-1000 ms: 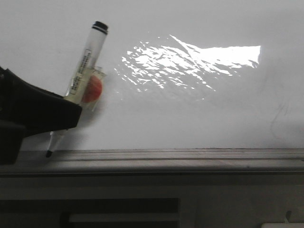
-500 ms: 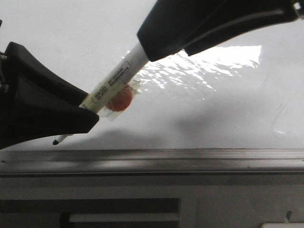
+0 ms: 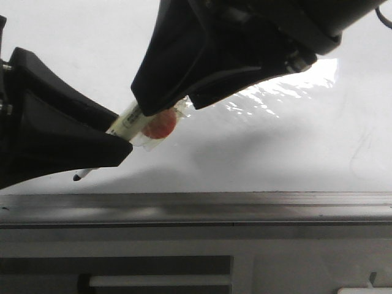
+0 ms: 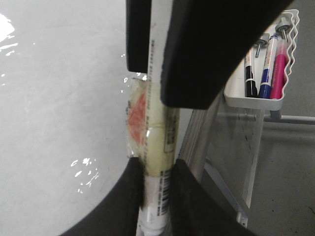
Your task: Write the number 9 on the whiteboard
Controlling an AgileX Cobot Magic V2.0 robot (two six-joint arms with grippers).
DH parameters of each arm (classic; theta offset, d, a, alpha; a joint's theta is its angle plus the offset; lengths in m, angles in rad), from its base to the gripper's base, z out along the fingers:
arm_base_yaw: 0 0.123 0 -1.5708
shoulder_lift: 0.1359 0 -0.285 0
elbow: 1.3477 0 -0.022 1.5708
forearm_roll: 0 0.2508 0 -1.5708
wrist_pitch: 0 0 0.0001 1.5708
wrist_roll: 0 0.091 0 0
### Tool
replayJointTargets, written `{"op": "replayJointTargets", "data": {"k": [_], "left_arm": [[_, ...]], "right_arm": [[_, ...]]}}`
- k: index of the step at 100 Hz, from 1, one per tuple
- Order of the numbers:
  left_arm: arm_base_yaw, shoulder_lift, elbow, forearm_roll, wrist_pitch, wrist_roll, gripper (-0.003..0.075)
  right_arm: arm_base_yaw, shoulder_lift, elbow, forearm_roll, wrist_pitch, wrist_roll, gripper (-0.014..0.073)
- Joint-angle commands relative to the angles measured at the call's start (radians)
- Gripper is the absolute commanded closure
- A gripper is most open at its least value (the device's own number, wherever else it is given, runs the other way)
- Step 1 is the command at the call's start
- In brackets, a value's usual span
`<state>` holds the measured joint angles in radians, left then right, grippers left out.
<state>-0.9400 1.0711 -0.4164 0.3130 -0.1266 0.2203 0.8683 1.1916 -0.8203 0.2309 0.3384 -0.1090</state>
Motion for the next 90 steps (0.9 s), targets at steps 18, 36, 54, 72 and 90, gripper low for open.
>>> {"op": "replayJointTargets", "data": {"k": [18,36,54,72,90], "left_arm": [[-0.007,-0.02,-0.034,-0.004,-0.073,-0.006,0.074],[-0.007,-0.02,-0.034,-0.004,-0.069,-0.006,0.0583],[-0.007,-0.03,-0.034,-0.014,-0.044,-0.006,0.0445],[0.04,-0.135,-0.034,-0.112,0.076,-0.006,0.0447],[0.144,-0.305,-0.034,-0.194,0.051,-0.006,0.0447]], "right_arm": [[0.002,-0.002,-0.037,0.016,-0.063,-0.01,0.0625],[0.002,-0.002,-0.039,0.016,-0.063,-0.01,0.0662],[-0.001,-0.01,-0.039,0.016,-0.061,-0.01,0.0662],[-0.056,-0.083,-0.051,0.016,-0.049,-0.01,0.065],[-0.178,-0.153,-0.099,0.016,0.018,-0.01,0.065]]}}
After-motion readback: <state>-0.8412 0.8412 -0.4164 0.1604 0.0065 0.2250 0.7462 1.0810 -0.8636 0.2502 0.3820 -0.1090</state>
